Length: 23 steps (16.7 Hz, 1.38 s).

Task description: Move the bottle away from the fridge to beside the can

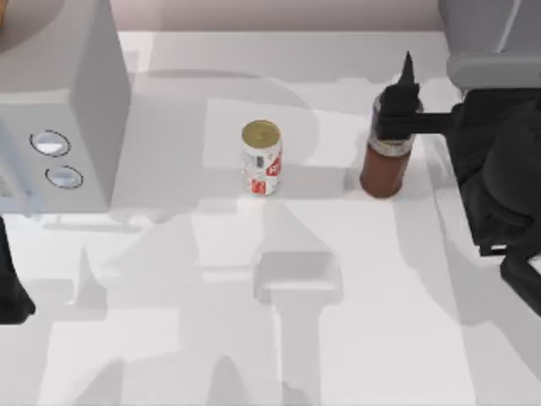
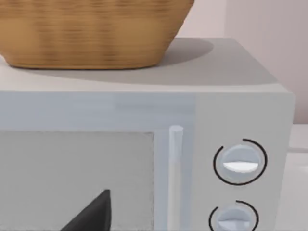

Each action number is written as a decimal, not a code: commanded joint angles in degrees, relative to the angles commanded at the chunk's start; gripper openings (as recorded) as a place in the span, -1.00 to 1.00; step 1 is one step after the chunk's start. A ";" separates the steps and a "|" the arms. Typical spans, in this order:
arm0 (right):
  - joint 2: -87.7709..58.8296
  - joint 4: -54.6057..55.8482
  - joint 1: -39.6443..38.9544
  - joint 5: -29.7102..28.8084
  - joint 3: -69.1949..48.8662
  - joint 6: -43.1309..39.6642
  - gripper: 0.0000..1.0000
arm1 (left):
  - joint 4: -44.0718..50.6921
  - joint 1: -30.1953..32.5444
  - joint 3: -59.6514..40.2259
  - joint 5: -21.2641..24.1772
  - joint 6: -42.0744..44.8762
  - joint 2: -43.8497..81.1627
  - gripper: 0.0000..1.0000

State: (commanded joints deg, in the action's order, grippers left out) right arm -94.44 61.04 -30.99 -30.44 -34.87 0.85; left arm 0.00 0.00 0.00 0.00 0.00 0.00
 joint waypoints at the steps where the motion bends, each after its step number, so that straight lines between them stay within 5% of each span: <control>1: 5.15 -3.01 1.35 1.58 1.70 -0.04 1.00 | 0.00 0.00 0.00 0.00 0.00 0.00 1.00; 14: 80.19 -50.30 25.57 24.77 29.01 -0.70 1.00 | 0.00 0.00 0.00 0.00 0.00 0.00 1.00; 23: 94.44 -61.04 30.99 30.44 34.88 -0.85 1.00 | 0.00 0.00 0.00 0.00 0.00 0.00 1.00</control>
State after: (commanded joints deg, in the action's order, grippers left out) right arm 0.00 0.00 0.00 0.00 0.00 0.00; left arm 0.00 0.00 0.00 0.00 0.00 0.00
